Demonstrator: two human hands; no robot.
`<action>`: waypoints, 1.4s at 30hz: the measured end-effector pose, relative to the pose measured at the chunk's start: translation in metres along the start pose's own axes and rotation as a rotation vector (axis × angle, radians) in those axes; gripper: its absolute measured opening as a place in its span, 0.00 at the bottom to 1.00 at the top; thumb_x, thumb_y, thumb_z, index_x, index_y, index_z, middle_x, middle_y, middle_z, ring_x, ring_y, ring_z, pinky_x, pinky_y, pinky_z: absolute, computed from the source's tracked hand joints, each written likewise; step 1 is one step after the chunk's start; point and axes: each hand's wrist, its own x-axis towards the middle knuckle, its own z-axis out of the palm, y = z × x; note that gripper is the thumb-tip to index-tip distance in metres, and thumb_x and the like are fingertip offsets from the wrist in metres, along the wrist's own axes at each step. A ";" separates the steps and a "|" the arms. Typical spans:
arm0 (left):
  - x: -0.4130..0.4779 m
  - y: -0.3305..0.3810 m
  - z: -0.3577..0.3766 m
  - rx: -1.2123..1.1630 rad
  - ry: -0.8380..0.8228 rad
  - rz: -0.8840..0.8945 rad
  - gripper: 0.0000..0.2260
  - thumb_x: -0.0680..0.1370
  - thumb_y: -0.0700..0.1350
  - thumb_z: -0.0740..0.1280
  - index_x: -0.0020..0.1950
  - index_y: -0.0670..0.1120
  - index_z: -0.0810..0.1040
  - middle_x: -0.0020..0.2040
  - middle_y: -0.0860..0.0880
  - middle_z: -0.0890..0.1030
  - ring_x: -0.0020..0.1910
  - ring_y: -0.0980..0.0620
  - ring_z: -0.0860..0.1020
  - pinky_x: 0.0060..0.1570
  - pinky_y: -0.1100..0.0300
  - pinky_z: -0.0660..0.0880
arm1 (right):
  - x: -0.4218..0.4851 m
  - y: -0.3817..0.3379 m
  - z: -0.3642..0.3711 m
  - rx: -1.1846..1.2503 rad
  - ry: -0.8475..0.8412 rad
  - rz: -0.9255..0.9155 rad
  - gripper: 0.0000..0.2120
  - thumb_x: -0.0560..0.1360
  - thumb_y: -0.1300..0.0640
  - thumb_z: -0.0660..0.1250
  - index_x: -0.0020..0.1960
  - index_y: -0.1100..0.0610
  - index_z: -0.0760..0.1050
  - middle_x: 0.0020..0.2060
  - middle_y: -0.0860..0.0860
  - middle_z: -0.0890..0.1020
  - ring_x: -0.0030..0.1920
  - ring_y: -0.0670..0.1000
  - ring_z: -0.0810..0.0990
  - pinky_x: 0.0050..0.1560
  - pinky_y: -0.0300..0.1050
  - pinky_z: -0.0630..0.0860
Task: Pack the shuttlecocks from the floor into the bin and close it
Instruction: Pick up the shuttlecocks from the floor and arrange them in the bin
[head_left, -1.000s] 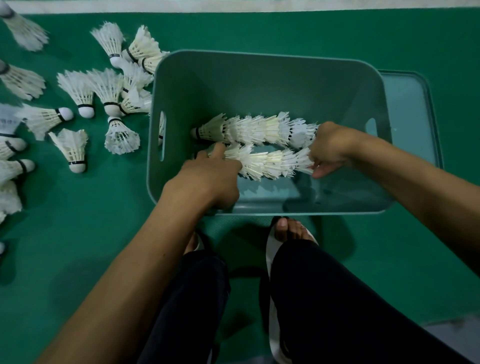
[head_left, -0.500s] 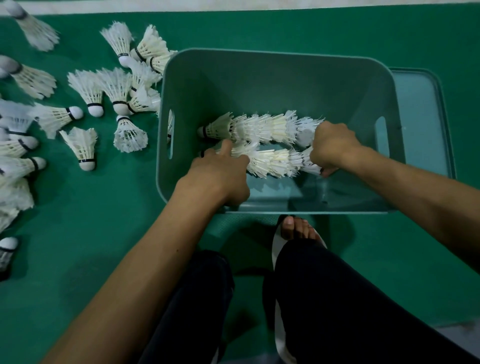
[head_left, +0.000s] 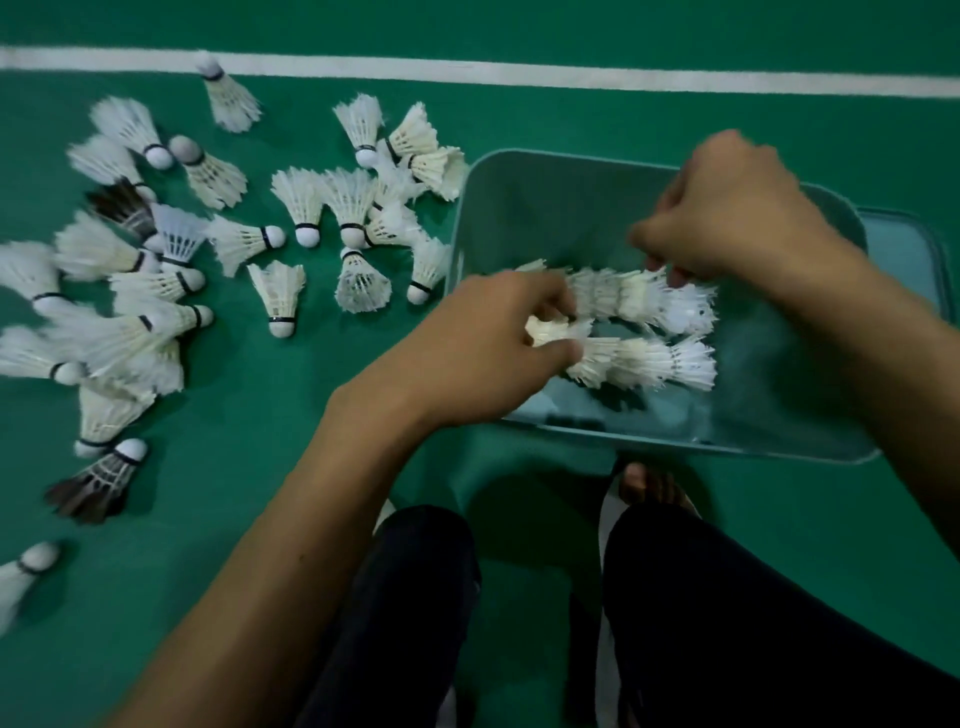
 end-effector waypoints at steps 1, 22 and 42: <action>-0.008 -0.003 -0.009 -0.117 0.055 0.021 0.11 0.80 0.49 0.70 0.61 0.49 0.81 0.56 0.52 0.84 0.49 0.55 0.82 0.49 0.61 0.77 | -0.004 -0.015 -0.003 0.049 0.025 -0.026 0.07 0.71 0.55 0.70 0.43 0.58 0.83 0.24 0.51 0.83 0.32 0.49 0.84 0.46 0.52 0.84; -0.009 -0.260 -0.025 -0.187 0.851 -0.844 0.11 0.70 0.53 0.77 0.44 0.49 0.79 0.39 0.53 0.79 0.41 0.48 0.80 0.34 0.60 0.68 | -0.078 -0.181 0.226 0.778 -0.244 -0.103 0.44 0.72 0.71 0.57 0.79 0.38 0.56 0.66 0.44 0.66 0.61 0.52 0.75 0.65 0.56 0.74; 0.086 -0.253 -0.062 -0.205 0.698 -0.620 0.19 0.70 0.62 0.71 0.30 0.48 0.77 0.30 0.48 0.79 0.40 0.43 0.79 0.37 0.53 0.75 | -0.095 -0.180 0.235 0.462 -0.145 -0.231 0.34 0.74 0.60 0.63 0.79 0.56 0.59 0.69 0.52 0.69 0.65 0.54 0.72 0.61 0.49 0.72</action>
